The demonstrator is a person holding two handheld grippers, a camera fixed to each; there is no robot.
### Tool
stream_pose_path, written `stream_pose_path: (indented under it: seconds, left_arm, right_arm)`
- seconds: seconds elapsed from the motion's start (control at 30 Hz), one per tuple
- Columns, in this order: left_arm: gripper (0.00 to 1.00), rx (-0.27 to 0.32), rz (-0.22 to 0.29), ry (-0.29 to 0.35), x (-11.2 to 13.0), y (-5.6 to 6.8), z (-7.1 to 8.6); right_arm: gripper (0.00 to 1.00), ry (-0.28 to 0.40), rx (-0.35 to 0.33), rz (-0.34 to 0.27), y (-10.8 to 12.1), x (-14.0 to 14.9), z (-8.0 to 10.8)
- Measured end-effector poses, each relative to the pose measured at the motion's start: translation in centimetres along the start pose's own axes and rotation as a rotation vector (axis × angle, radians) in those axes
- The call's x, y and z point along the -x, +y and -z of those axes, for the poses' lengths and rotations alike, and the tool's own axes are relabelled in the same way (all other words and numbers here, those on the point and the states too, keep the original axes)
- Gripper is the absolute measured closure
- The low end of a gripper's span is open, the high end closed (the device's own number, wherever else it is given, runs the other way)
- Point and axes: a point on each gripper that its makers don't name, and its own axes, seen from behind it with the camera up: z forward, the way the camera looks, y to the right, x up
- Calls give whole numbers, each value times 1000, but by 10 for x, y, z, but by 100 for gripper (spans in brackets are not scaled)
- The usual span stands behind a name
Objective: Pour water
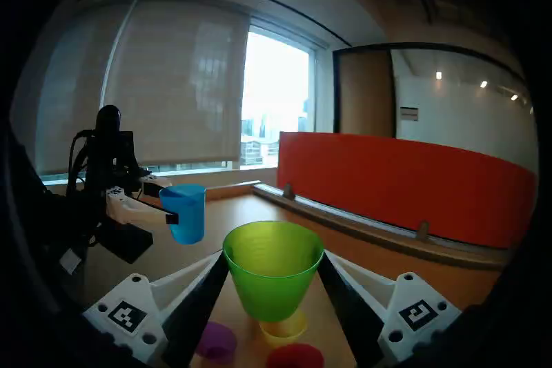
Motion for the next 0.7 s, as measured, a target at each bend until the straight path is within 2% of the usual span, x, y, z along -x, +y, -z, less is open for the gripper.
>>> stream_pose_path:
  seconds: [0.37, 0.7]
  left_arm:
    - [18, 3, -13, 12, -5, 2, 0]
    - [18, 6, -48, 19, -10, 2, 1]
  right_arm:
    - [8, 22, -8, 5, -7, -3, -1]
    - [8, 19, -38, 7, -19, -2, -5]
